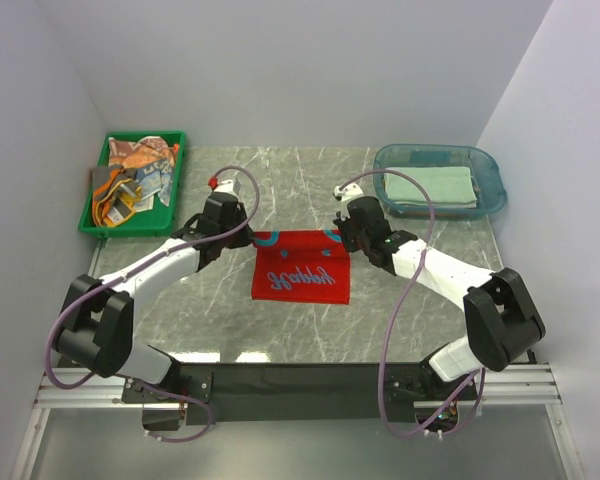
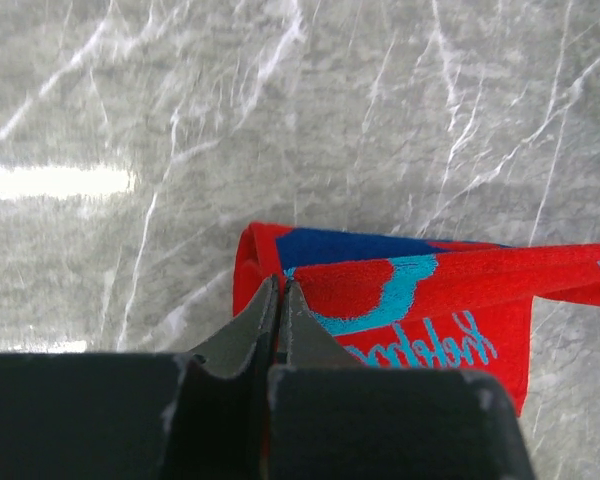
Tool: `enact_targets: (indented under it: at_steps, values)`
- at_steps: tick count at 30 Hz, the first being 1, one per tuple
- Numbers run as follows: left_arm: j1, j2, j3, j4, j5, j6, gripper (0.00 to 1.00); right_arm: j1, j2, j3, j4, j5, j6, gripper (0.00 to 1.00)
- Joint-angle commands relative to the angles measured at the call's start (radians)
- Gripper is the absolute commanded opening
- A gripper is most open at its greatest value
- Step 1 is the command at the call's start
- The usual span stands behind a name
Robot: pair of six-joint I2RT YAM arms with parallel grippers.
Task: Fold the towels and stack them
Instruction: Fold the towel
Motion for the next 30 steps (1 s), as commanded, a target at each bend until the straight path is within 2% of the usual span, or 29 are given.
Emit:
enact_targets:
  at_steps: [1, 9, 19, 30]
  values:
    - [0.025, -0.019, -0.036, -0.073, -0.120, -0.007, 0.01, -0.010, -0.041, -0.032, -0.070, 0.149, 0.012, 0.00]
    - [0.025, -0.044, -0.113, -0.082, -0.098, -0.069, 0.01, -0.010, -0.030, -0.048, -0.182, 0.189, 0.139, 0.00]
    - [0.025, -0.016, -0.119, -0.125, -0.095, -0.087, 0.01, -0.003, -0.056, -0.041, -0.285, 0.131, 0.270, 0.01]
    - [0.025, -0.050, -0.082, -0.186, -0.094, -0.086, 0.01, -0.002, -0.096, -0.060, -0.293, 0.190, 0.259, 0.01]
